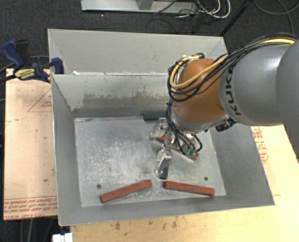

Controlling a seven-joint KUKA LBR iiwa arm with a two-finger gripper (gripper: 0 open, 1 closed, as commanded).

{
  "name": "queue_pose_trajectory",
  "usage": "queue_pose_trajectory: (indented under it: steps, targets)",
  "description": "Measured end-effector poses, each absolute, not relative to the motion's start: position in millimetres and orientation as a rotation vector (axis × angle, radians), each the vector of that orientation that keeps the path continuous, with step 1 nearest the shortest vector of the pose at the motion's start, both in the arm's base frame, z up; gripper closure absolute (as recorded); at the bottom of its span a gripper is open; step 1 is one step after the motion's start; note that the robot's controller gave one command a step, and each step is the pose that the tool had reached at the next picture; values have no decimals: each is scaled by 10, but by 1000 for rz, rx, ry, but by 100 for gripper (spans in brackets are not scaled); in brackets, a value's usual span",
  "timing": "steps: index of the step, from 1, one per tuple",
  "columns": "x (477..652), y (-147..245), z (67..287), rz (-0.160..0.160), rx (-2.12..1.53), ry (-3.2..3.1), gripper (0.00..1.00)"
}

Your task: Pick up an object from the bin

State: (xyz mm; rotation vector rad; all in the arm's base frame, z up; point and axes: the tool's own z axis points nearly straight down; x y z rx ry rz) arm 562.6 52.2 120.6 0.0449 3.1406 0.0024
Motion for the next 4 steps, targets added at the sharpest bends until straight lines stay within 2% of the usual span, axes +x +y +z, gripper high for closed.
queue_pose_trajectory:
  steps: [1,2,3,4]
  targets:
    - [5418,490,1019,0,-324,3124,0]
    - [5233,517,952,2,-614,3081,0]
    - [5117,1138,782,6,-595,3063,100]
    - [5117,1138,782,6,-595,3063,100]
